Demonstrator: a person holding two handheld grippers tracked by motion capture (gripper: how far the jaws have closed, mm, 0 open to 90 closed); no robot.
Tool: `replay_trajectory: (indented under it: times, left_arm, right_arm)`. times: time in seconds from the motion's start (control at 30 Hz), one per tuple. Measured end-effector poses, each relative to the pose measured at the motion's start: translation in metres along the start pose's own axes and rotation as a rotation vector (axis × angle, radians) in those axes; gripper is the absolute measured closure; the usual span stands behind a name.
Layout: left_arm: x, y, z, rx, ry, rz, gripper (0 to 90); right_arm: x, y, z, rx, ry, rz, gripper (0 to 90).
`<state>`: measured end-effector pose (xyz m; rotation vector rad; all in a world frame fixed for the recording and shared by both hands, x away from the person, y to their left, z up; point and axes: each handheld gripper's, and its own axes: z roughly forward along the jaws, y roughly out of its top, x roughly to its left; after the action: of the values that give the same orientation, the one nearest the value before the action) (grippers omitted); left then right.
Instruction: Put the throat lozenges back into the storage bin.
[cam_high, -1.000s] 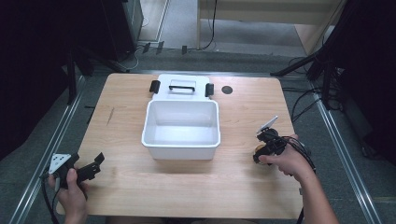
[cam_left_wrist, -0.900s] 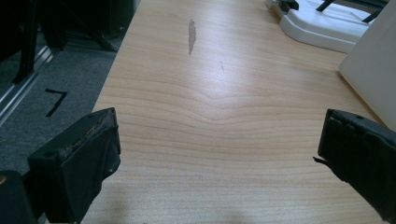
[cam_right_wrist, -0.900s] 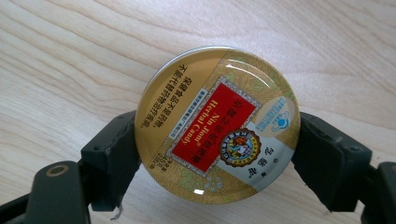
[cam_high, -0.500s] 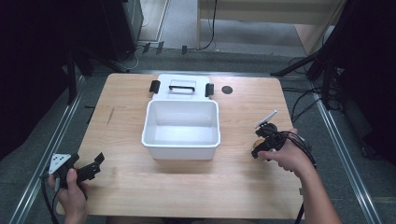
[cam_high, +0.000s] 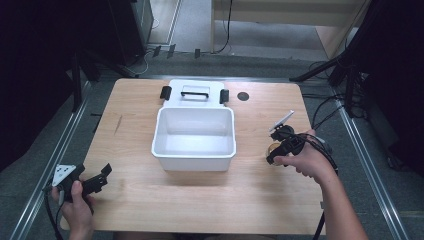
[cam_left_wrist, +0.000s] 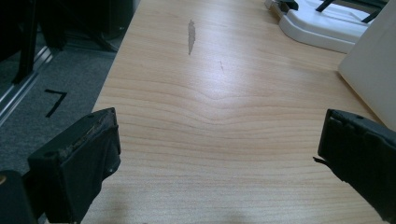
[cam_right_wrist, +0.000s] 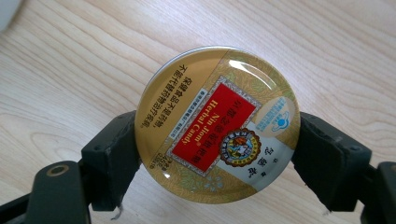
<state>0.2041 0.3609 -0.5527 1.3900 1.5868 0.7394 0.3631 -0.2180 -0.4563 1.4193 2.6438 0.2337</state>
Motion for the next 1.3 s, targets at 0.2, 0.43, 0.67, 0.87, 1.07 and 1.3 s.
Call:
replay_trajectory:
  times: [0.2, 0.43, 0.67, 0.87, 1.07, 1.3]
  left_arm:
    - [0.000, 0.000, 0.000, 0.000, -0.001, 0.000, 0.0]
    - [0.000, 0.000, 0.000, 0.000, -0.001, -0.002, 0.0]
    - [0.000, 0.000, 0.000, 0.000, -0.001, -0.003, 0.0]
    - [0.000, 0.000, 0.000, 0.000, -0.001, -0.002, 0.0]
    - [0.000, 0.000, 0.000, -0.001, -0.004, -0.003, 0.0]
    - [0.000, 0.000, 0.001, 0.000, -0.004, -0.001, 0.0]
  right_arm:
    - [0.003, 0.006, -0.007, -0.007, 0.007, -0.026, 21.0]
    - [0.008, 0.014, -0.014, -0.008, 0.011, -0.054, 21.0]
    - [0.013, 0.024, -0.025, -0.011, 0.012, -0.074, 21.0]
    - [0.017, 0.032, -0.034, -0.020, 0.012, -0.099, 21.0]
    - [0.021, 0.039, -0.043, -0.022, 0.014, -0.116, 21.0]
    - [0.027, 0.047, -0.053, -0.024, 0.003, -0.148, 21.0]
